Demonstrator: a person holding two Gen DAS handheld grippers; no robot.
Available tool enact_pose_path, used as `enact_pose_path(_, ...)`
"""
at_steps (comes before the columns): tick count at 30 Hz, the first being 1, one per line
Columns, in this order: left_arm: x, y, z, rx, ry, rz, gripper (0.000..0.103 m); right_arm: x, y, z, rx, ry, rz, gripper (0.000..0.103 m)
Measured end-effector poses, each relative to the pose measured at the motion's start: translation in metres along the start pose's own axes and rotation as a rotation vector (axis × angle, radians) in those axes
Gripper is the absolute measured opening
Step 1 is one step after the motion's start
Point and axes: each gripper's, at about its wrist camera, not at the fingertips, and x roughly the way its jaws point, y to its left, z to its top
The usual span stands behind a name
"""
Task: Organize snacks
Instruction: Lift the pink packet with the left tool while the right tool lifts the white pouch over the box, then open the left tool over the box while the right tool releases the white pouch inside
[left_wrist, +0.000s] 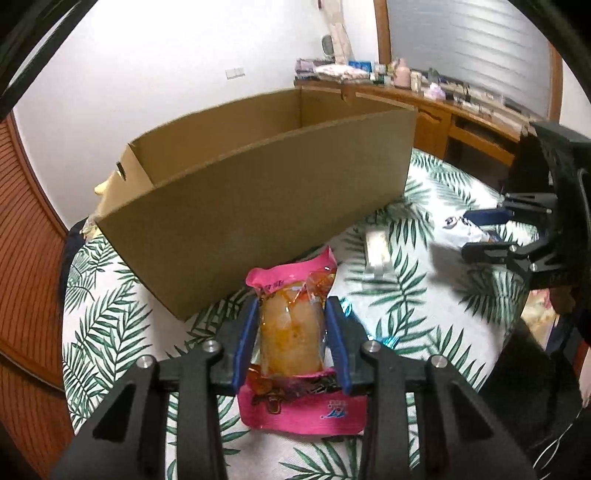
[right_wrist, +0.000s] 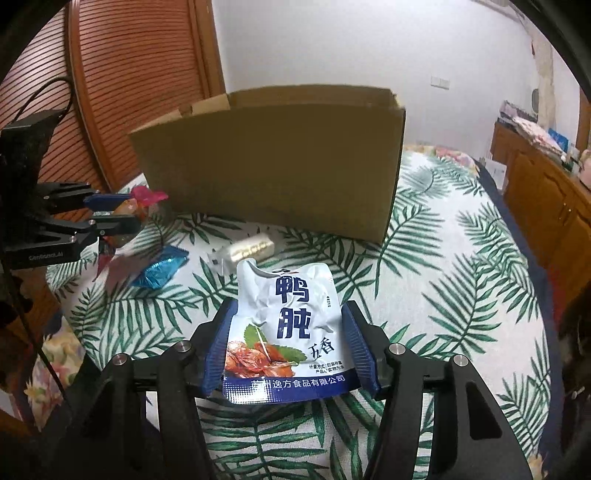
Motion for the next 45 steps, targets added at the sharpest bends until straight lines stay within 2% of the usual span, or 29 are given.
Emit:
enact_pose_path(9, -0.031, -0.011, 0.032, -0.024, -0.133, -0.013, 0.035, -0.033, 0.004, 0.022, -0.025, -0.091, -0.004, 0.059)
enact_pose_path(17, -0.039, -0.008, 0.064, -0.048, -0.21, -0.003, 0.035, -0.06, 0.012, 0.053, -0.083, -0.159, -0.022, 0.059)
enact_pose_path(26, -0.037, 0.026, 0.105, -0.102, -0.289, 0.028, 0.035, -0.06, 0.014, 0.1, -0.151, -0.208, -0.039, 0.059)
enact_pose_path(32, -0.023, 0.051, 0.124, -0.125, -0.312, 0.036, 0.035, -0.044, 0.013, 0.126, -0.183, -0.215, -0.043, 0.059)
enact_pose_path(40, 0.022, 0.075, 0.134, -0.144, -0.261, 0.023, 0.035, 0.0, 0.004, 0.156, -0.178, -0.192, -0.031, 0.059)
enact_pose_path(45, 0.04, 0.086, 0.136, -0.154, -0.242, 0.009, 0.035, 0.021, -0.002, 0.163, -0.168, -0.182, -0.023, 0.059)
